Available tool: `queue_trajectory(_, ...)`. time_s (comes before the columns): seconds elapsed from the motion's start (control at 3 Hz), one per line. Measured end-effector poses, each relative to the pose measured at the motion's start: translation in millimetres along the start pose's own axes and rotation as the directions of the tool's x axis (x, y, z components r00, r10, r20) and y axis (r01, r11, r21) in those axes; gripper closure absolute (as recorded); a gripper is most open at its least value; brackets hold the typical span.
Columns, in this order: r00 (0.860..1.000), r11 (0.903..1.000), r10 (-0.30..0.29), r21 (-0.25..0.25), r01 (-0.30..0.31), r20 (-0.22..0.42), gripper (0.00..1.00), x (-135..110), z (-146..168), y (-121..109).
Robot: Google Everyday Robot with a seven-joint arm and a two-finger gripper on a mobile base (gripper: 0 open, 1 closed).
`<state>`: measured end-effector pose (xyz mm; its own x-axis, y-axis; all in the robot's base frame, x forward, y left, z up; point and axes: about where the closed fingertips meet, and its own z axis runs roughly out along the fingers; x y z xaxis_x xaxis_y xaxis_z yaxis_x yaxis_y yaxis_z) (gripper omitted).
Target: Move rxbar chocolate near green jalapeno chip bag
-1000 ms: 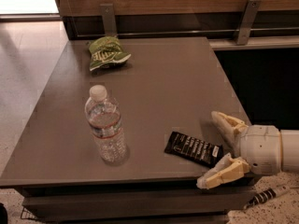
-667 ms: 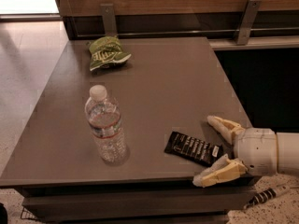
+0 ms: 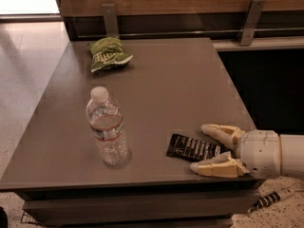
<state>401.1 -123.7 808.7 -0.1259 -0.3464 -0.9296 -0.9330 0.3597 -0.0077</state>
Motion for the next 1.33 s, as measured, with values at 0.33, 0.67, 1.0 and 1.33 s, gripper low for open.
queue_trajectory(0.33,1.000,1.0000,-0.003,-0.003,0.003,-0.001,0.72,-1.2,1.1,0.8)
queue_trajectory(0.67,1.000,1.0000,-0.005,-0.005,0.005,-0.001,0.95,-2.4,2.3,1.6)
queue_trajectory(1.0,1.000,1.0000,-0.007,-0.007,0.007,-0.002,1.00,-3.2,3.0,2.1)
queue_trajectory(1.33,1.000,1.0000,-0.007,-0.007,0.007,-0.002,1.00,-3.2,3.0,2.2)
